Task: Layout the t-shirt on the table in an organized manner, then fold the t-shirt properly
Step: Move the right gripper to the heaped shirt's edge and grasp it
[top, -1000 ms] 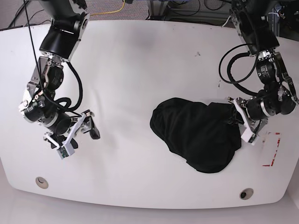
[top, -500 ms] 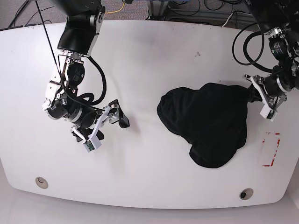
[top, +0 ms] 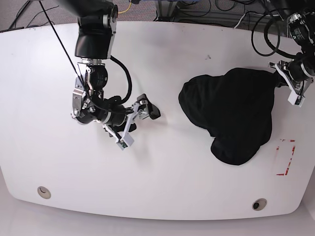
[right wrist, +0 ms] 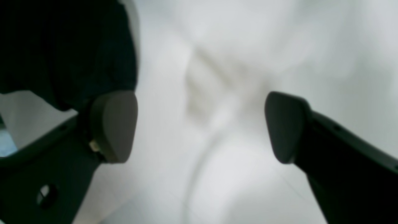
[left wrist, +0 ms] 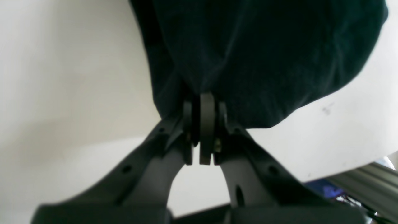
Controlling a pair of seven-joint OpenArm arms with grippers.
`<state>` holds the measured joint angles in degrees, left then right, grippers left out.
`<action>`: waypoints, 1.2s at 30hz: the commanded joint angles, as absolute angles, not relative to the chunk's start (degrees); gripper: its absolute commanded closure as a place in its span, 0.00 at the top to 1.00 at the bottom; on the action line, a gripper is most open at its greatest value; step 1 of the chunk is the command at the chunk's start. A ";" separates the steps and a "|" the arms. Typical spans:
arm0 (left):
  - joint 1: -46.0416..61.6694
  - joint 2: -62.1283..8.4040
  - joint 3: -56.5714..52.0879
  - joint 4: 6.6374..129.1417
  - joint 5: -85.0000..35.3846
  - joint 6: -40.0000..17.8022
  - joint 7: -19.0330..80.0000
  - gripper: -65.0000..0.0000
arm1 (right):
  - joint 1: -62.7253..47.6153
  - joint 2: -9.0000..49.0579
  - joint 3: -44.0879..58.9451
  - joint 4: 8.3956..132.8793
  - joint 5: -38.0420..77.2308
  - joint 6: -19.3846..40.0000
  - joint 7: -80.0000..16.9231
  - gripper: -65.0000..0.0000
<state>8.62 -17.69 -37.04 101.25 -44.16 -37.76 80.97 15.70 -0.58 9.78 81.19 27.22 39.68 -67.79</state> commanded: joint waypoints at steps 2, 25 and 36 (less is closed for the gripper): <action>9.10 -18.77 -37.49 102.29 -45.23 -37.76 80.00 0.00 | 17.54 -3.12 9.80 82.07 28.35 40.00 -66.42 0.97; 9.63 -18.77 -37.32 102.37 -45.23 -37.85 80.00 0.00 | 15.16 -8.22 3.03 73.54 28.88 40.00 -66.51 0.97; 9.63 -18.59 -37.23 102.37 -45.23 -37.85 80.00 0.00 | 15.25 -9.00 1.98 70.99 29.05 40.00 -66.51 0.97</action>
